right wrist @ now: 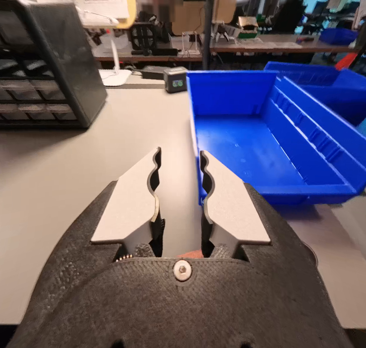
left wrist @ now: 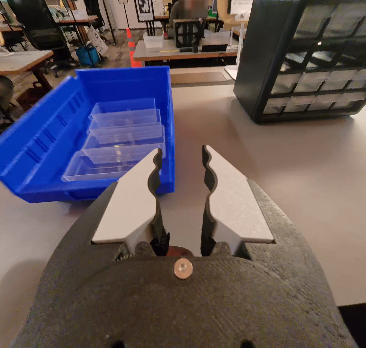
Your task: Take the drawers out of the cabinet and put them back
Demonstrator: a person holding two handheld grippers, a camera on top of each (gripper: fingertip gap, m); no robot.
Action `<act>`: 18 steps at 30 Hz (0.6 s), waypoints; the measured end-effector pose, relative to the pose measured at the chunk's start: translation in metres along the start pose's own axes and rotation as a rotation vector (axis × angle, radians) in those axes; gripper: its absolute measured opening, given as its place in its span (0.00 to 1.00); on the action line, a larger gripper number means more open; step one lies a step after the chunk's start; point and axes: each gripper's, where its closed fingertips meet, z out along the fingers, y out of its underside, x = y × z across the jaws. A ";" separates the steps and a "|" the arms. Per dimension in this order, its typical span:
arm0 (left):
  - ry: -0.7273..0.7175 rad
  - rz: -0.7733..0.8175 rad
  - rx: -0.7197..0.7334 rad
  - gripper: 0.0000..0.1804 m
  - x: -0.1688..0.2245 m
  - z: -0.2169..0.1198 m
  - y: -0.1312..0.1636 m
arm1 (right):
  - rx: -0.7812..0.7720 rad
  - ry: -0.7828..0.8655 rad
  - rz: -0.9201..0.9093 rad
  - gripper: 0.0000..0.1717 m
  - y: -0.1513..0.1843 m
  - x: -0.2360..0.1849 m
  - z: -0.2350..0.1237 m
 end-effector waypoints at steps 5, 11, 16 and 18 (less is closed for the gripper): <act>-0.124 0.065 -0.049 0.23 -0.048 -0.012 -0.030 | 0.017 -0.211 -0.072 0.24 -0.023 -0.065 0.017; -0.216 0.107 -0.461 0.27 -0.136 0.040 0.013 | -0.094 -0.412 -0.126 0.24 -0.002 -0.129 0.090; -0.239 0.170 -0.753 0.26 -0.169 0.066 0.056 | -0.107 -0.462 -0.111 0.23 0.018 -0.147 0.121; -0.250 0.186 -0.807 0.20 -0.176 0.071 0.061 | -0.107 -0.473 -0.080 0.23 0.021 -0.147 0.122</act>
